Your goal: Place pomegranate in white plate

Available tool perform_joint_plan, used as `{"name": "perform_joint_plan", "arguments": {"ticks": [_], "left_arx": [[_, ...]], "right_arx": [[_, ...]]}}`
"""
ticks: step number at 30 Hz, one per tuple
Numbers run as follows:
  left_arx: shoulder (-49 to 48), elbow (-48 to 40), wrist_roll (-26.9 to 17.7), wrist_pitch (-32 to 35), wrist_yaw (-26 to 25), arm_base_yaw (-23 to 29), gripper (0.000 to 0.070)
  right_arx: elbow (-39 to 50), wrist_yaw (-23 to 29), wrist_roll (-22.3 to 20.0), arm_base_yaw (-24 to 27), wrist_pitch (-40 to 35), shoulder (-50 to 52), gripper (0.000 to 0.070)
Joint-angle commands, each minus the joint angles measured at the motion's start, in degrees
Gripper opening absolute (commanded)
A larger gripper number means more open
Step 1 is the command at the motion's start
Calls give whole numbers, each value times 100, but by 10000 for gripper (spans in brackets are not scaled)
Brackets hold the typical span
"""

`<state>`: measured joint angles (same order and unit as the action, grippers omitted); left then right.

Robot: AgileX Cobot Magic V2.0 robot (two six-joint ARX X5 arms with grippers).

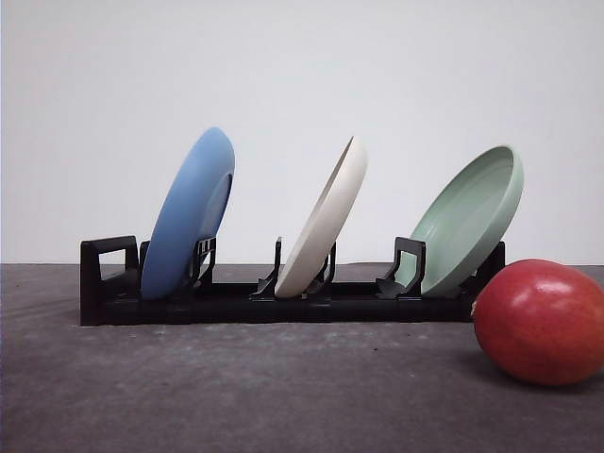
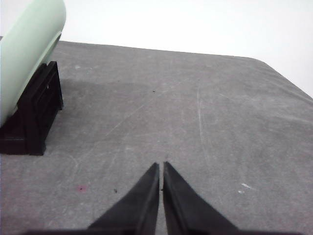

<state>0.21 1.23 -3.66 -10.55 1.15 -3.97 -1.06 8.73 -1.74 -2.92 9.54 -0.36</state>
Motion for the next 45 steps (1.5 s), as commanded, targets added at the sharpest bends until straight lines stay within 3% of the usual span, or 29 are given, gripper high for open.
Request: {"name": "perform_joint_plan", "arguments": {"ticks": [1,7,10,13,16,20,23,30,34,39,41,45], "left_arx": [[-4,-55,-76,-15,0,4,0],[-4,-55,502,-15,-2,4,0],[-4,-55,559,88,2,4,0],[-2,-10,1151,289,-4,4,0],[58,368,1457,185,-2,-15,4],[390,1155,1473,-103,-23,-70,4],[818,1812,1476,-364,-313,-112,4],[2059,3553,1484,-1743,-1739,-133,4],[2694,4425,1320,-2579,-2871,-134,4],[3230,5043,603,-3003,-4512,-136,4],[3313,5109,377,-2994,-4857,-136,4],[3320,5112,123,-2975,-4918,-136,4]], "right_arx": [[42,-7,-17,7,-50,15,6],[42,-21,37,4,-52,15,6],[42,-70,710,4,-24,15,6],[17,-245,1330,4,-81,15,6],[-227,-525,1682,2,64,8,6],[-917,-607,2139,4,427,-147,5],[-1603,-901,2221,2,738,-454,5],[-3487,-1892,1990,4,1850,-1548,6],[-4520,-2926,1333,4,2559,-2219,6],[-5485,-4214,491,4,3366,-2917,6],[-5654,-4431,304,4,3500,-3070,6],[-5704,-4529,250,4,3515,-3139,6]]}}
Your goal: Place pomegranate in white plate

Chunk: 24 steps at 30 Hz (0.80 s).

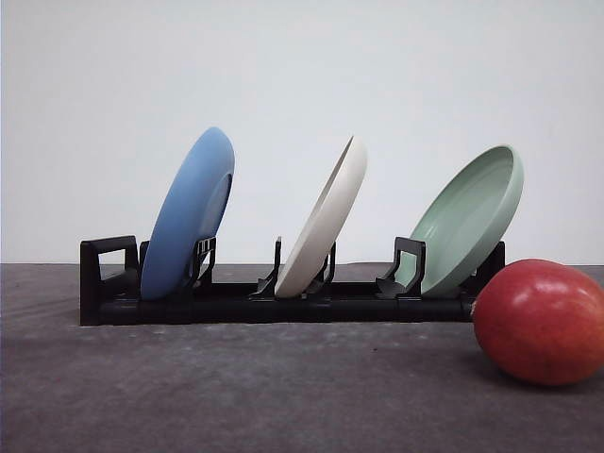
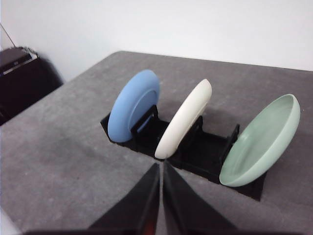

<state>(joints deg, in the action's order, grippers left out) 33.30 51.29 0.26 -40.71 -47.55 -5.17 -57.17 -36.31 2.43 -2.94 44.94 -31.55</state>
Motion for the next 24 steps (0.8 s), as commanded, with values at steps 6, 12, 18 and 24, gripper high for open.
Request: {"name": "perform_joint_plan", "arguments": {"ticks": [6,12,18,24], "left_arx": [[0,107,-266,41,-50,-15,4],[2,107,-268,42,-50,-15,52],[2,107,-266,39,-48,-17,449],[5,107,-271,39,-16,-53,566]], "right_arx": [[-92,-33,-142,6,46,-15,6],[-92,-31,-128,6,62,-15,14],[-92,-29,-130,6,60,-17,482],[-92,-31,-130,6,62,-17,601]]}}
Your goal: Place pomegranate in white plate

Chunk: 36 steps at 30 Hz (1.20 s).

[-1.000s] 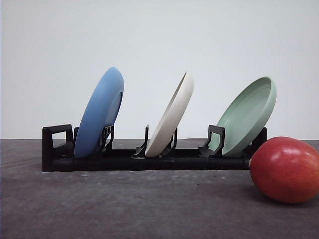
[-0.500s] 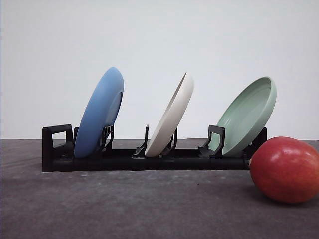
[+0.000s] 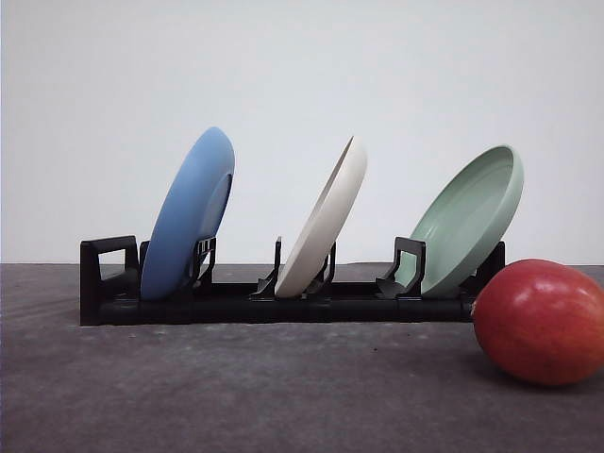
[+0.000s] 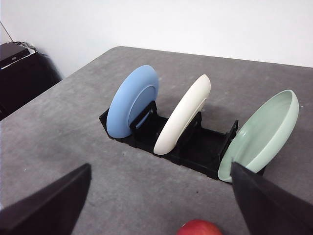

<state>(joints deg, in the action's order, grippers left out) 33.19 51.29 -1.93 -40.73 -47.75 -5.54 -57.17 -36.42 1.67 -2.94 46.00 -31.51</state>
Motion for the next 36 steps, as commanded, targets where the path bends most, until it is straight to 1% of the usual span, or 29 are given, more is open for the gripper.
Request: {"name": "perform_joint_plan", "arguments": {"ticks": [1,5,7,8,12,16,18,20,24,27,30,33,36], "left_arx": [[18,105,-60,42,19,-23,566],[95,105,-25,118,66,-94,562],[164,105,173,174,173,-156,562],[214,105,271,180,272,-200,562],[442,105,421,160,678,-426,563],[764,120,465,176,1046,-701,570],[1008,164,479,178,1206,-861,573],[1307,239,526,226,1432,-1038,603],[1988,415,774,528,1784,-1394,602],[2587,695,852,687,1924,-1681,601],[3267,1160,850,739,2222,-1999,600],[4001,1810,841,740,2553,-2325,598],[4743,2543,792,723,2741,-2581,598]], "right_arx": [[-92,-20,-55,7,-44,-22,601],[-92,-20,-52,7,-44,-22,601],[-92,-20,-49,7,-44,-22,601],[-92,-20,-37,7,-44,-22,601],[-92,-18,-34,7,-44,-22,601],[-92,-17,59,7,-44,-22,601],[-92,-17,114,7,-43,-22,601],[-92,-17,129,7,-39,-22,601],[-92,-10,135,7,7,-22,601],[-92,2,133,7,85,-22,601],[-92,2,133,7,174,-22,601],[-92,4,131,7,245,-22,601],[-92,7,131,7,245,-22,601]]}}
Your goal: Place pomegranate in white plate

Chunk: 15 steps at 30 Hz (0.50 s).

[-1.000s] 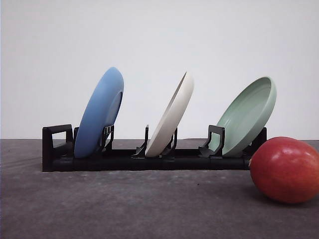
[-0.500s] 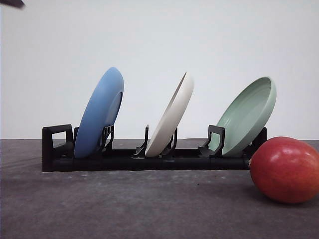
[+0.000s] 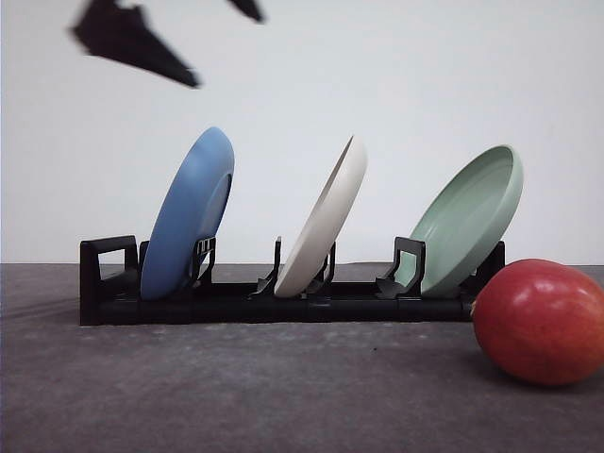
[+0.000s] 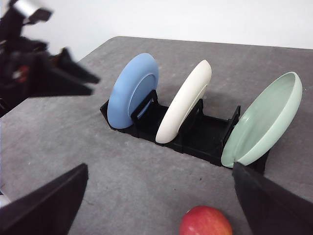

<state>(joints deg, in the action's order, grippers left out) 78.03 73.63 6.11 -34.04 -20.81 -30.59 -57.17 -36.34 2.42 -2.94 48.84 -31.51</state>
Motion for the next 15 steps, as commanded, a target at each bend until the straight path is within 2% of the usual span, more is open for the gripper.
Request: {"name": "perform_joint_plan", "arguments": {"ticks": [1,7,11,15], "left_arx": [[486,538,-22,52,113,-149,598],[1672,1595,-193,115,475,-591,597],[2196,1807,-384,335,509,-824,596],[2544,1820,-399,431,998,-1011,596]], "right_arx": [[-92,-2,57,7,-37,-22,601],[-92,-2,55,7,-39,-22,601],[-92,-2,55,7,-39,-22,601],[-92,-4,55,7,-39,-22,601]]}}
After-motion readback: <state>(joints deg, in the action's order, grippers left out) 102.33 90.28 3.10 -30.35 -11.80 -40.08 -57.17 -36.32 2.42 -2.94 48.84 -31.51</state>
